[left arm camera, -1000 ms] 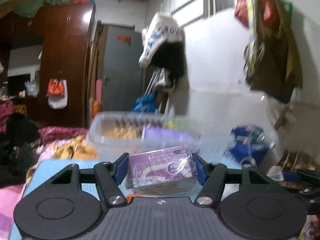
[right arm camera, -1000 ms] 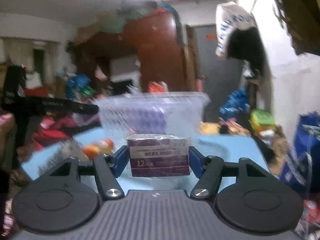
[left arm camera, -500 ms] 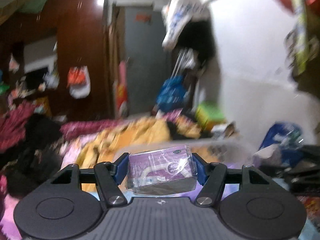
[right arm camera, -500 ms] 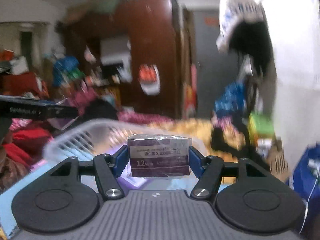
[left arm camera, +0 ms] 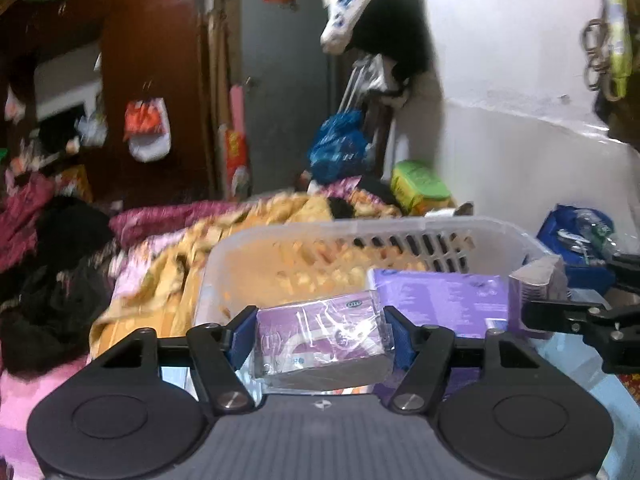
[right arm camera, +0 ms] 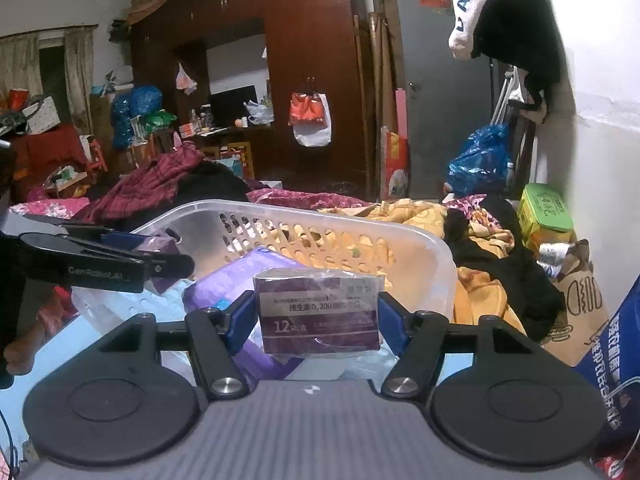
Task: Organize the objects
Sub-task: 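Lower the small purple box into the basket and open the grippers, then grasp the orange bottle with the left gripper while the right gripper grasps the white roll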
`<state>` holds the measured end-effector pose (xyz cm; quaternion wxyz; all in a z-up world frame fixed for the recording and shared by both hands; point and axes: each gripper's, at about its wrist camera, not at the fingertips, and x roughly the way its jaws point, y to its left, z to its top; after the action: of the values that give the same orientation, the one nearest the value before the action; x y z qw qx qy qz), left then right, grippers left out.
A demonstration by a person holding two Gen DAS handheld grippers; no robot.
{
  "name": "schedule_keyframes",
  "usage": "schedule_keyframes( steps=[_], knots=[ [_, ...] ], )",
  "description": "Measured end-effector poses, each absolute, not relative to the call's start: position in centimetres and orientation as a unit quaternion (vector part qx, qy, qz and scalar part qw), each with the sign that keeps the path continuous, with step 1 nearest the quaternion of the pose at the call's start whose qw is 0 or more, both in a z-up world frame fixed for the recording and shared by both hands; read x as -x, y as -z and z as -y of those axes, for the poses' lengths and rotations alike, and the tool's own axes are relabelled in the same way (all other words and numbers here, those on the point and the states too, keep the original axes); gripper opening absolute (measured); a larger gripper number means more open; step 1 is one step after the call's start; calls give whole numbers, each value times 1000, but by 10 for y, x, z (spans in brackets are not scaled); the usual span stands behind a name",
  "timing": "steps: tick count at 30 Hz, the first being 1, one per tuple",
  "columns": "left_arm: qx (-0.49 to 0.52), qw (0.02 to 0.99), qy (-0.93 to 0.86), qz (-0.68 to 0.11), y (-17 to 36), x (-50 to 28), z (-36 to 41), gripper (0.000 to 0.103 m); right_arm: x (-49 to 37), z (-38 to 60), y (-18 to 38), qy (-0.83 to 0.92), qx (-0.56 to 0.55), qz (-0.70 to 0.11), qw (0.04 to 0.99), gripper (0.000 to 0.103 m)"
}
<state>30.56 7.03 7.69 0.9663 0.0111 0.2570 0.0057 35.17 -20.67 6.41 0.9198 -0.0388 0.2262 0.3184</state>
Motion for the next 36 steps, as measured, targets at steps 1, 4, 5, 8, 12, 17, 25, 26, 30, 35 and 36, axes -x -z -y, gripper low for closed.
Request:
schedule_keyframes(
  steps=[1, 4, 5, 8, 12, 17, 25, 26, 30, 35, 36],
  knots=[
    [-17, 969, -8, -247, -77, -298, -69, 85, -349, 207, -66, -314, 43, -219, 923, 76],
    [-20, 975, -10, -222, -81, -280, -68, 92, -331, 211, -74, -311, 48, -184, 931, 99],
    [-19, 976, -5, -216, -82, -269, -68, 92, -323, 215, -76, -309, 49, -171, 934, 102],
    [-23, 976, 2, -214, -81, -236, -65, 92, -294, 235, -76, -309, 37, -137, 940, 103],
    [-31, 970, 2, -241, -60, -196, -60, 94, -259, 269, -47, -317, -3, -145, 937, 103],
    [-44, 957, 12, -288, -35, -189, -51, 94, -247, 279, 3, -304, -18, -214, 928, 103],
    [-84, 932, -2, -352, -18, -210, -31, 92, -253, 258, 17, -309, 4, -234, 922, 92],
    [-90, 931, -3, -353, -17, -210, -29, 92, -255, 255, 17, -307, 6, -236, 922, 88],
    [-100, 925, -11, -367, -11, -211, -25, 92, -256, 252, 22, -314, 16, -248, 916, 79],
    [-93, 924, -21, -371, -5, -212, -24, 85, -244, 251, 29, -313, 34, -250, 916, 68],
    [-91, 924, -21, -371, -5, -212, -24, 84, -243, 250, 29, -312, 36, -249, 916, 67]
  ],
)
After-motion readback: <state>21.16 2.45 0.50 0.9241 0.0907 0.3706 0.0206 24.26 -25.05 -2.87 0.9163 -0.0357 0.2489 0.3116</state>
